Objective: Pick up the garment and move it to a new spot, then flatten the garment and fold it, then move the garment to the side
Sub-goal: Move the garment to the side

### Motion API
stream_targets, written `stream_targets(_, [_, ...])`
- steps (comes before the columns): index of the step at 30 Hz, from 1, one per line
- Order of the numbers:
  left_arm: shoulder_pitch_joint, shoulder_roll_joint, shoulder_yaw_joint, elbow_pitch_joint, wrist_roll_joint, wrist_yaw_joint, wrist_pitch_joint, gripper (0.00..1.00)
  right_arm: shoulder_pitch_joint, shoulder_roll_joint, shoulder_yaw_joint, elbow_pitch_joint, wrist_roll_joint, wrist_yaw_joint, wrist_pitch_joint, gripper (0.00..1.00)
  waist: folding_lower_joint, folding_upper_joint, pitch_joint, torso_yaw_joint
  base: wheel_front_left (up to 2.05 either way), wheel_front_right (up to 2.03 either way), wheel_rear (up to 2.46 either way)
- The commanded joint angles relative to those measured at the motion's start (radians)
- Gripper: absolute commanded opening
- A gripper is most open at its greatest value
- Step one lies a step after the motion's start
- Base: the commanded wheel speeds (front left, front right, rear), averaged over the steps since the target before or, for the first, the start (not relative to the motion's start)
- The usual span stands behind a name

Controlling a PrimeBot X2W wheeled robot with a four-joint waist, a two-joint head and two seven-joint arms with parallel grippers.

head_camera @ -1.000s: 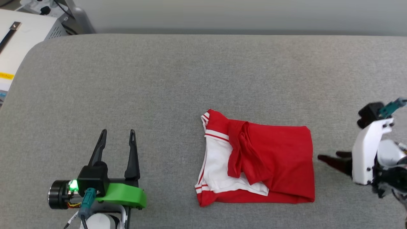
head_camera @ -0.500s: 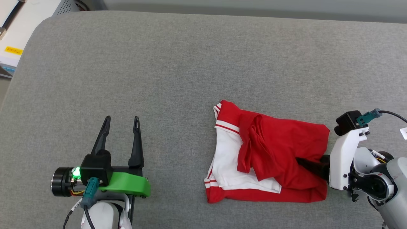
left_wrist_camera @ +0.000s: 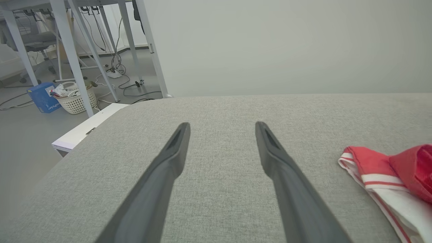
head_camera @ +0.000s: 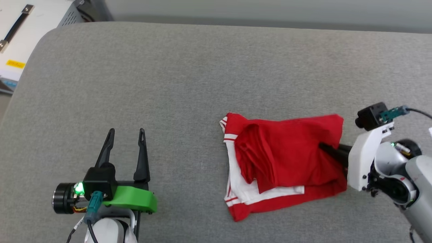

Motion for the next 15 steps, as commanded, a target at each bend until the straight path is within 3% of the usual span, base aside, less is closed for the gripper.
stream_targets(1, [0.014, -0.001, 0.006, 0.001, 0.004, -0.001, -0.006, 1.00, -0.030, -0.031, 0.011, -0.023, -0.018, -0.001, -0.018, 0.00, 0.0000, -0.0001, -0.020, -0.041, 0.00, 0.00, 0.00])
stream_targets(8, [0.041, -0.004, 0.013, -0.018, 0.006, 0.008, -0.006, 1.00, -0.082, -0.141, 0.050, -0.116, -0.034, -0.001, -0.027, 0.00, 0.0000, -0.0001, -0.018, -0.174, 0.00, 0.00, 0.00])
stream_targets(15, [0.026, 0.005, 0.018, -0.042, 0.013, 0.005, -0.006, 1.00, -0.124, -0.223, 0.021, -0.117, -0.031, -0.001, -0.025, 0.00, 0.0000, -0.0001, 0.023, -0.282, 0.00, 0.00, 0.00])
